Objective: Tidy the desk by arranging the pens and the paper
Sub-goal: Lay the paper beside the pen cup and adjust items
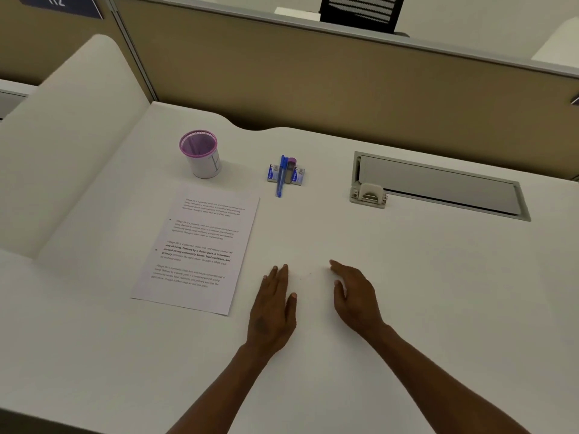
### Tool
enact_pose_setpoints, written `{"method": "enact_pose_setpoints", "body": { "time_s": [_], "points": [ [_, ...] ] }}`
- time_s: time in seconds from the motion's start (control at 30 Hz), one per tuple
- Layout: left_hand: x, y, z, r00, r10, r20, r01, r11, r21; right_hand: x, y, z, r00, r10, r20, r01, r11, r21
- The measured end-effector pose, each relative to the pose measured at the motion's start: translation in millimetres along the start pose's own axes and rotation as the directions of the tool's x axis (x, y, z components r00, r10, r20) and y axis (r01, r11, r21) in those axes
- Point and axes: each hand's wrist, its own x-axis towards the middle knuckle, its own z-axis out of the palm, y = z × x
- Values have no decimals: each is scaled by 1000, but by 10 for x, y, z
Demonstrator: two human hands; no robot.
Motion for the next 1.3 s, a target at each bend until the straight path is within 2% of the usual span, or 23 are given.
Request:
{"method": "enact_pose_setpoints", "body": {
  "time_s": [0.07,0.2,0.33,0.43,0.5,0.6,0.73,0.83,0.9,1.03,1.17,1.23,1.3],
  "points": [
    [-5,-29,11,999,19,26,-21,998,57,-74,-97,112,997,59,40,-57,997,-59],
    [-36,-58,56,983,105,148,-132,974,187,-311,-287,394,993,-41,111,64,976,-209],
    [-50,-40,39,966,196,167,-216,970,115,-294,-330,401,979,-119,167,146,976,-164],
    [-42,-13,14,989,115,87,-116,993,4,-68,-339,349,973,-111,204,139,982,-131],
    [-52,-14,7,996,51,72,-52,999,1,41,-336,339,954,-151,258,194,969,-153],
    [-89,-15,14,990,93,110,-97,995,37,9,-290,315,935,-203,290,249,960,-130],
    [-143,1,0,981,157,116,-151,987,-59,-183,-232,270,929,-238,281,257,966,-30],
    [-155,-2,-4,996,9,93,9,981,-192,-132,-277,236,969,-156,193,146,987,68],
    [-154,10,-2,995,-54,81,71,971,-230,-28,-328,250,969,-160,189,153,987,53],
    [-144,58,-28,996,-48,75,65,966,-249,90,-334,318,918,-233,319,253,967,-22],
    [-152,27,-72,997,-76,31,82,962,-260,-69,-239,271,882,-273,385,306,951,-28],
    [-167,-10,-84,996,-84,-7,80,966,-245,-155,-211,196,898,-270,347,277,960,30],
    [-171,-54,-84,997,-63,-50,50,974,-220,-146,-196,131,964,-181,197,156,979,133]
  ]
}}
